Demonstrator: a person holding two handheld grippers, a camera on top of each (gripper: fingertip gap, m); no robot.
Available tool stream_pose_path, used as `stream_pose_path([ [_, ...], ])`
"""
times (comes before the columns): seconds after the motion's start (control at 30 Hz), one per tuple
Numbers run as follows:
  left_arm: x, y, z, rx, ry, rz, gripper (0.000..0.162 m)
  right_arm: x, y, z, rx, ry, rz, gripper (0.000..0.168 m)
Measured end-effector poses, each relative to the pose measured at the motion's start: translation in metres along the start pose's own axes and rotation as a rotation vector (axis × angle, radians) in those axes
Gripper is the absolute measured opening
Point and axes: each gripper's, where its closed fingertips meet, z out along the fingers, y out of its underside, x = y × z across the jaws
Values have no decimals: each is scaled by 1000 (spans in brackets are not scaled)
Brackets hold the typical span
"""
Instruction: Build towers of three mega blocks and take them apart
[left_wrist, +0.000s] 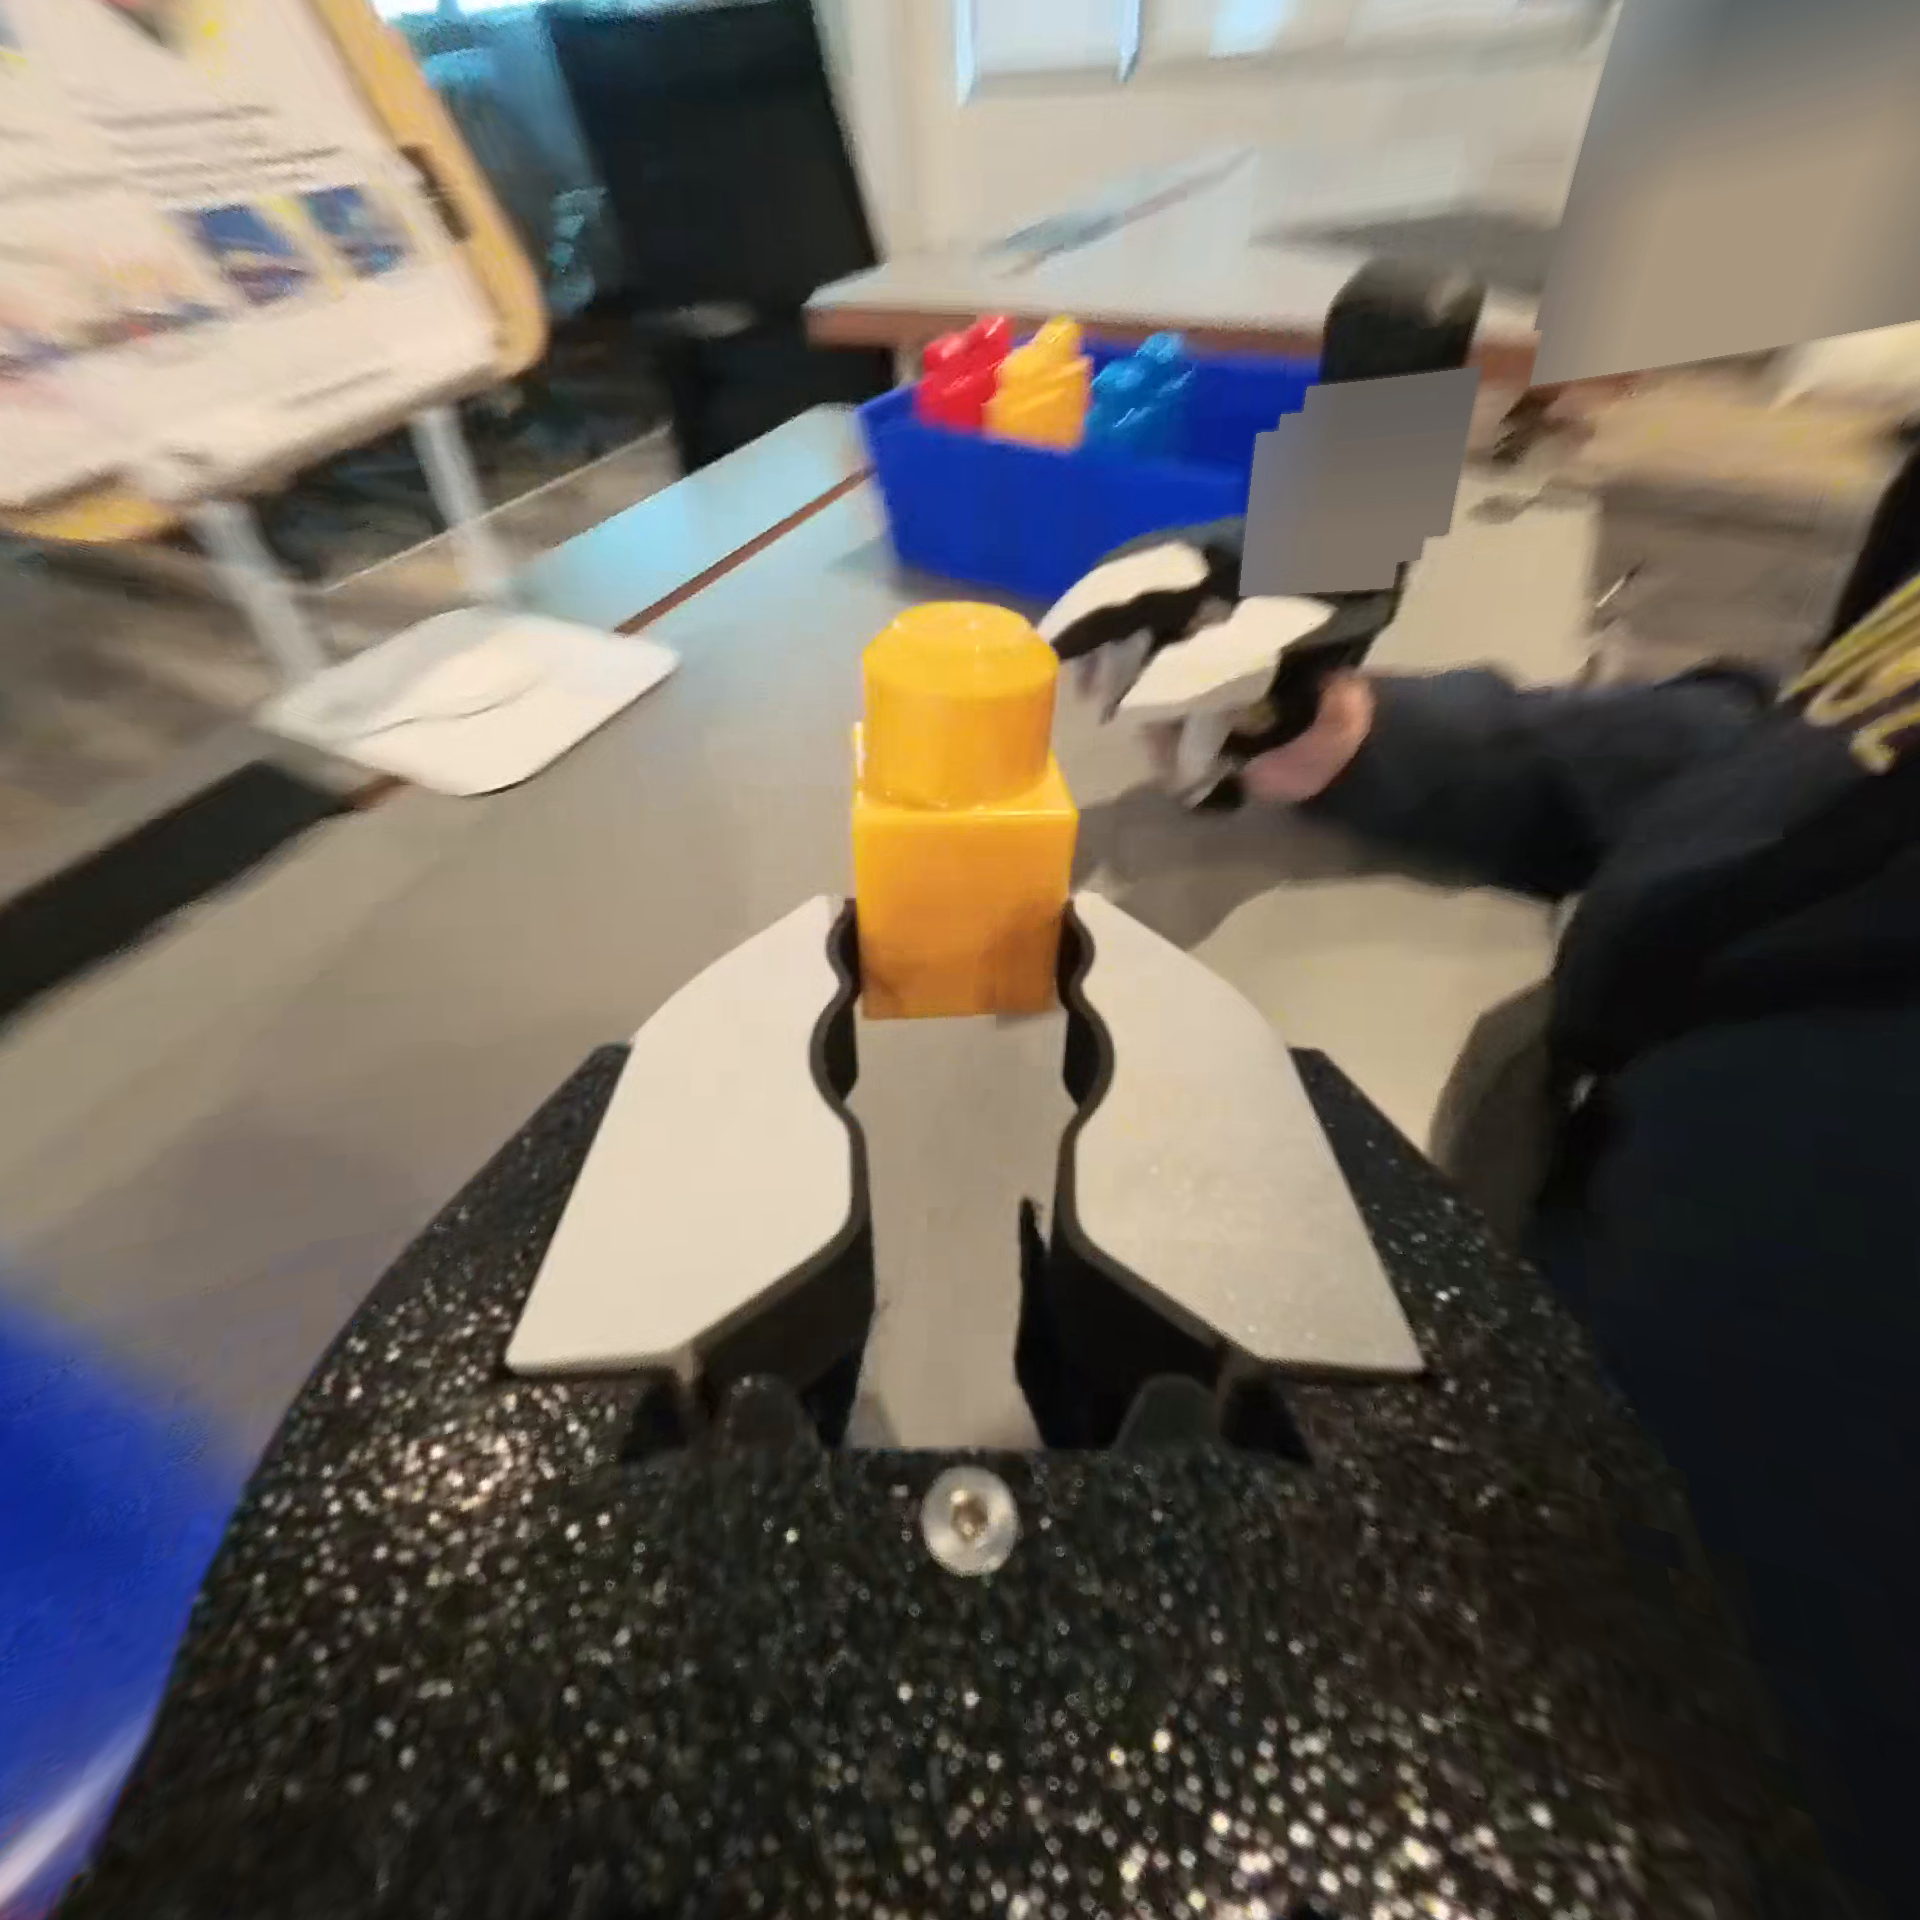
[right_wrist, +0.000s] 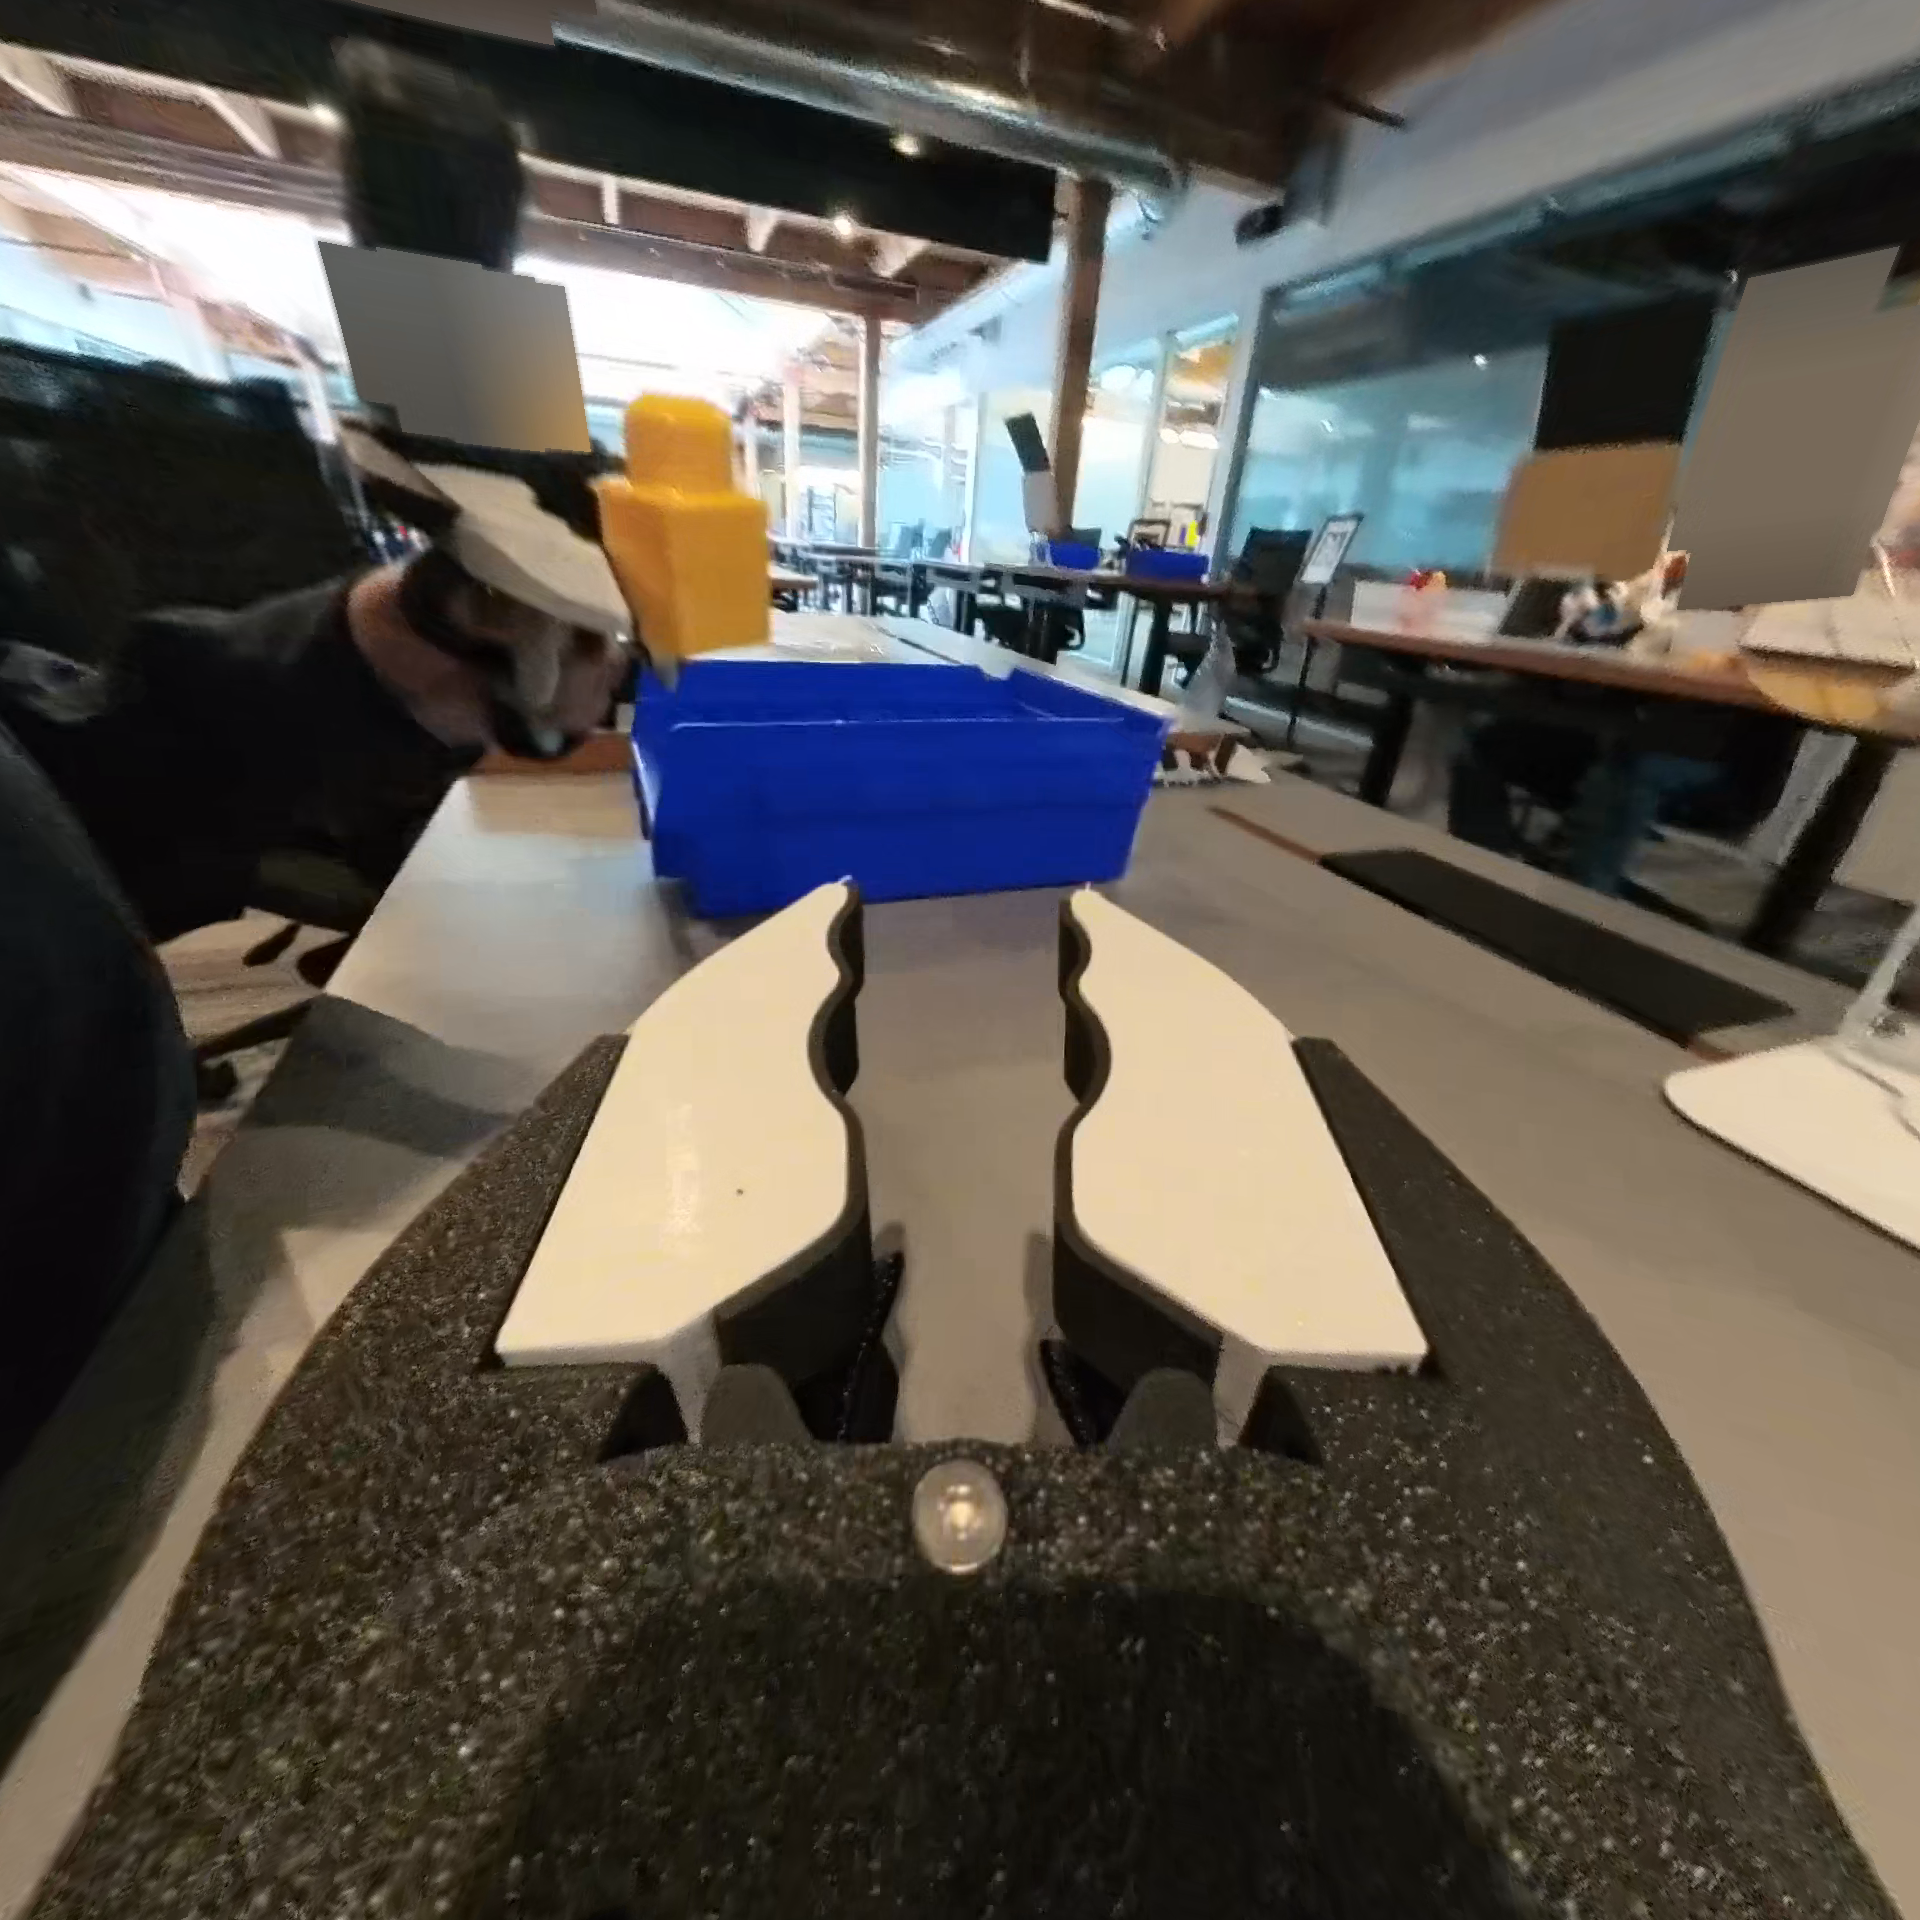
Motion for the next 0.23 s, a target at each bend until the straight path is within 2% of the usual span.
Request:
stream_pose_path([
  [0.1, 25, 18, 46, 12, 99, -118, 36, 5, -4, -6, 6, 44, -64, 35],
  [0.23, 40, 71, 93, -233, 132, -210, 36, 19, -14, -18, 48, 106, -40, 35],
])
